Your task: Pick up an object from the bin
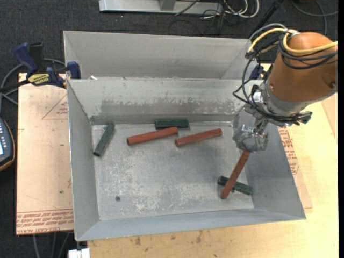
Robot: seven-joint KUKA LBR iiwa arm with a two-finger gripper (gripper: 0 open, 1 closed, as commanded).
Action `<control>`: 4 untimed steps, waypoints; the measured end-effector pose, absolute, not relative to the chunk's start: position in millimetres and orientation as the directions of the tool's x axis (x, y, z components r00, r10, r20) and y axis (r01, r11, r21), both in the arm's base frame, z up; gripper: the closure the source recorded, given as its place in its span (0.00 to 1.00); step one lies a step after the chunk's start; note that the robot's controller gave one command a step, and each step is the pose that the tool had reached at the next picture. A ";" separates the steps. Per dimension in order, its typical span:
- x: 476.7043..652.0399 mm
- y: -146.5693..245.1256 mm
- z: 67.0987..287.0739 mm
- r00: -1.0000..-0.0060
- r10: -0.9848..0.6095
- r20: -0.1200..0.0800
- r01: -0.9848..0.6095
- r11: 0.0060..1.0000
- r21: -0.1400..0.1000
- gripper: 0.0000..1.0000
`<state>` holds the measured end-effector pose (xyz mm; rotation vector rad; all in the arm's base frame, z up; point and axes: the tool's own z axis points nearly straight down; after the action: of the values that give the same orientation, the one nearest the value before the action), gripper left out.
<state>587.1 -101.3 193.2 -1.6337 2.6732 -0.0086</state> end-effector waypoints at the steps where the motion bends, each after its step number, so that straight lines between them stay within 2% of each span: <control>1: 586.0 -100.2 188.1 -0.456 -0.890 -0.004 -0.890 0.456 -0.001 0.00; 2: 640.0 -122.0 73.6 -0.111 -0.994 -0.013 -0.994 0.111 -0.003 0.00; 3: 638.6 -126.2 71.6 -0.113 -0.994 -0.008 -0.994 0.113 -0.005 1.00; 4: 632.0 -149.6 212.5 -0.099 -0.995 0.000 -0.995 0.099 -0.012 1.00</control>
Offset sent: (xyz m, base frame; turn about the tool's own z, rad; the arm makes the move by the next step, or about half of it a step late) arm 0.0000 0.0000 0.0000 0.0000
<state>632.0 -149.6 212.5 -2.1030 2.3230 -0.0132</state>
